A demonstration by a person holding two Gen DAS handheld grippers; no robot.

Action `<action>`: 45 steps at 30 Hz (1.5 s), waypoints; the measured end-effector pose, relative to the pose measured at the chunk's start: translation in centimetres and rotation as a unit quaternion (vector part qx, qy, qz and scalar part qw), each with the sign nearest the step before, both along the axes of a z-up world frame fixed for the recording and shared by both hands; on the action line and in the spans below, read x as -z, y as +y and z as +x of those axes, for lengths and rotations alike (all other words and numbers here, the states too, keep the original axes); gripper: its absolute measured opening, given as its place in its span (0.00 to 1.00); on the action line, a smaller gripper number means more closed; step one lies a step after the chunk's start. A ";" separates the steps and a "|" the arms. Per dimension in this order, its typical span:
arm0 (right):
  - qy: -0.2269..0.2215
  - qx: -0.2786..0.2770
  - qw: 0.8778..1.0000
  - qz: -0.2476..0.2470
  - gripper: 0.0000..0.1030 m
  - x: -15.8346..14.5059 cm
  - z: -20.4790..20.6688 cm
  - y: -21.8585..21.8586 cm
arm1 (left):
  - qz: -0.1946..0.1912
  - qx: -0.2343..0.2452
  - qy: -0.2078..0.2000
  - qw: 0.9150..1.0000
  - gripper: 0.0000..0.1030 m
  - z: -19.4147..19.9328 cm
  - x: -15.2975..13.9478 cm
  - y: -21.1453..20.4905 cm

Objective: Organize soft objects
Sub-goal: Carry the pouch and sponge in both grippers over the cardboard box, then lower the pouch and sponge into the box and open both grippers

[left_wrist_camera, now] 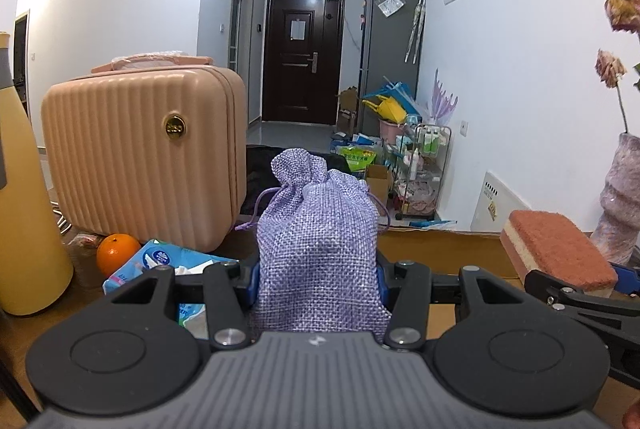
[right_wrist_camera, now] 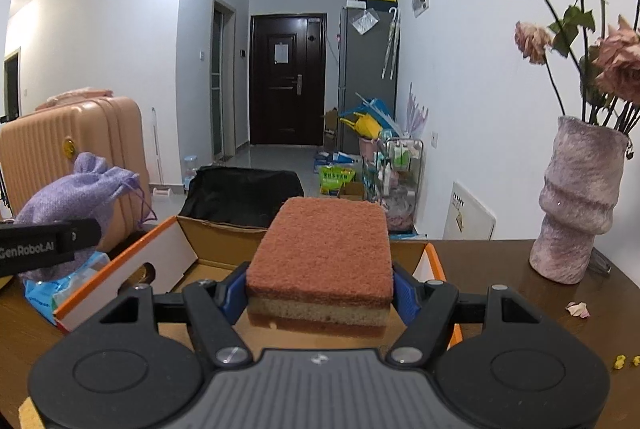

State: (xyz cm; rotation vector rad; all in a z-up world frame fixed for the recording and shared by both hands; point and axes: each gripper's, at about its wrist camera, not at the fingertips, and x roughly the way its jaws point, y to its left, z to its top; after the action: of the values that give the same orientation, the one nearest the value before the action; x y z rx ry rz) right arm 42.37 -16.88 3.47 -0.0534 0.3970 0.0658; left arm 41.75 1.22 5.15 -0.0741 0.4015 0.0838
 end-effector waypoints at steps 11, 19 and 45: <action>0.018 -0.005 1.000 -0.005 0.68 2.0 1.5 0.7 | 0.006 -0.002 0.023 1.000 0.48 2.3 1.7 -0.2; 0.021 0.006 1.000 0.000 0.68 3.2 1.8 0.6 | 0.011 0.001 0.031 0.999 0.48 2.9 3.2 -0.4; 0.052 0.021 0.998 -0.018 0.69 5.2 2.5 1.1 | 0.003 0.017 0.033 0.999 0.56 3.9 4.9 0.1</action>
State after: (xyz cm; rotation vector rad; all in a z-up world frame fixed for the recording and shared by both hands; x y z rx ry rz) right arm 44.84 -15.76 -1.71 -0.0771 0.5028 0.0200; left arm 45.68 1.31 0.29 -0.0591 0.4683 0.0542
